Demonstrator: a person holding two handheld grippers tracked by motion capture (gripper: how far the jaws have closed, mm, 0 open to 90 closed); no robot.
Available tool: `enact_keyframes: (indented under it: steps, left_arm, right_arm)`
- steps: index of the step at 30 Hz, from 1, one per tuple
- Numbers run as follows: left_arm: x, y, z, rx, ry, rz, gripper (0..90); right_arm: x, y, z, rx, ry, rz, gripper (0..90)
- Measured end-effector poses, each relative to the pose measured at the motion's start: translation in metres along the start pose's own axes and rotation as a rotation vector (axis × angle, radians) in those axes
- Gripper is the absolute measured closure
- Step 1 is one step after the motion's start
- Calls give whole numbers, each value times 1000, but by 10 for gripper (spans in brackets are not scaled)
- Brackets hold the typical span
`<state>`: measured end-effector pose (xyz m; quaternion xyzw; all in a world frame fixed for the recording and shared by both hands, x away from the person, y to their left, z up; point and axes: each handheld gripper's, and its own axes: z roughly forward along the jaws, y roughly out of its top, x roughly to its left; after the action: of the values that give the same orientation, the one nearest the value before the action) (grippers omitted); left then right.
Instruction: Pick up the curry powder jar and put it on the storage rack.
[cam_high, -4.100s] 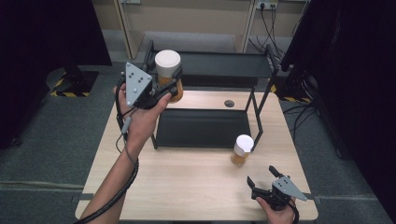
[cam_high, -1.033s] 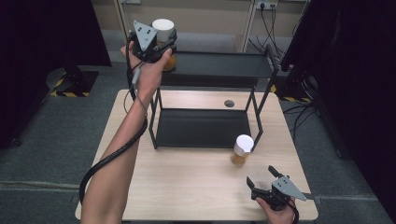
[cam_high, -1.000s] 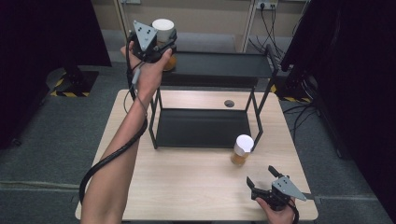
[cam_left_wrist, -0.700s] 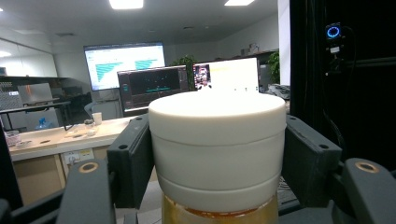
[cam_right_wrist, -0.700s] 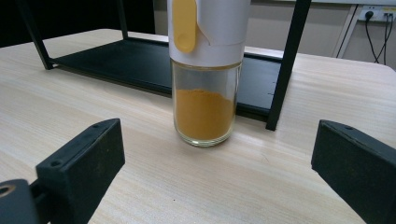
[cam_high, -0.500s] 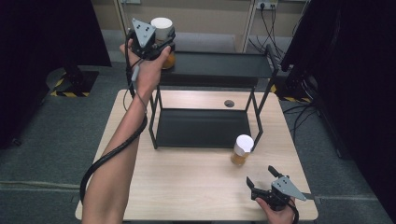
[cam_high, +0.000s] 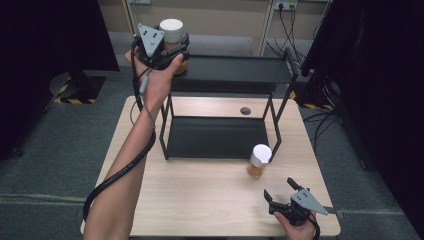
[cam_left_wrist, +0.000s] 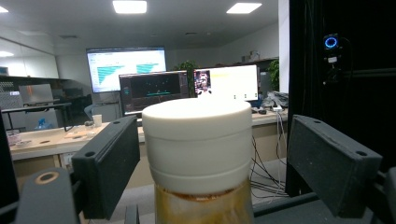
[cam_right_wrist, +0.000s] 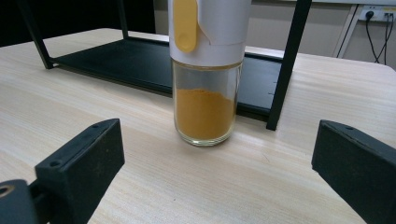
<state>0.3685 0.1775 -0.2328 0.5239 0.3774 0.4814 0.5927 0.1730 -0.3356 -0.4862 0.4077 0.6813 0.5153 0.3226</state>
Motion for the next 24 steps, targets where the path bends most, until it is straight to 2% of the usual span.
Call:
enact_keyframes:
  steps: [5, 10, 17, 24]
  left_arm:
    - [-5, -4, -15, -22, 10, -6, 155]
    - [-5, -12, -30, -51, 11, -14, 158]
    - [-2, -19, -46, -54, -10, -5, 158]
    - [-6, -27, -64, -50, -42, 16, 158]
  right_arm:
    - [0, 0, 0, 1, 2, -1, 27]
    - [0, 0, 0, 2, 1, -6, 27]
    - [0, 0, 0, 3, -1, -5, 27]
    - [1, 0, 0, 2, -2, -8, 27]
